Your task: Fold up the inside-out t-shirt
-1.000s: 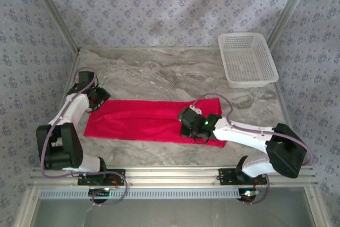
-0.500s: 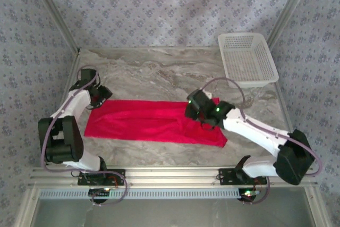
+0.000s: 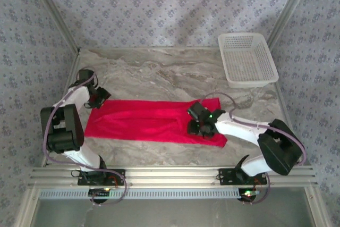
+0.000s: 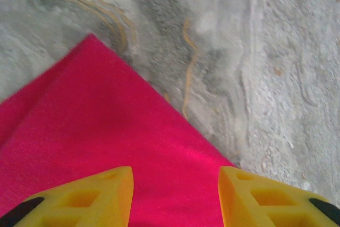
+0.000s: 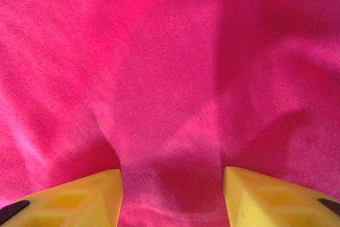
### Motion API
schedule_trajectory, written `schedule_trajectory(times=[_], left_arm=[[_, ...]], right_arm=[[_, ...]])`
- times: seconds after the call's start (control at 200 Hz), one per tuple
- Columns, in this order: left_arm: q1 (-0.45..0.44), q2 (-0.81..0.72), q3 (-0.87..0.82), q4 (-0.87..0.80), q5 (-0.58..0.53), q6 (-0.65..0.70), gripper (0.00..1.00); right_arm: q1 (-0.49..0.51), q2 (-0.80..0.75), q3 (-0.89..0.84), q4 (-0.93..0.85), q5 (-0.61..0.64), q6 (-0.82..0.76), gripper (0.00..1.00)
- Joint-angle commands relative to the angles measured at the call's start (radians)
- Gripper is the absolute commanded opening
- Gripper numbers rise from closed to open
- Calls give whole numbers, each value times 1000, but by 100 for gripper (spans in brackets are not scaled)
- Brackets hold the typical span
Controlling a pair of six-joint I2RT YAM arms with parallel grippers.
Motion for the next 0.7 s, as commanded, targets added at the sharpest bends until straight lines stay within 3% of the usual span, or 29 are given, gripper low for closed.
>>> schedule_trajectory(times=[0.0,0.22,0.415,0.54,0.695], left_arm=[[25,17,12,11,36,10,46],[-36,-41,29,9,20,-8,45],[-187,-29,10,87,41,-59,46],[-155,31,9,80,50,-50,46],[-51,78,-36,82,56,-43,46]], right_arm=[[-5,-92,-48,-43,18,65,56],[-31,-208,98,-120,62,47,60],[-169,-32,185,70,11,3,61],[-271,106,207,109,-27,6,61],[-363,224,192,88,-19,32,61]])
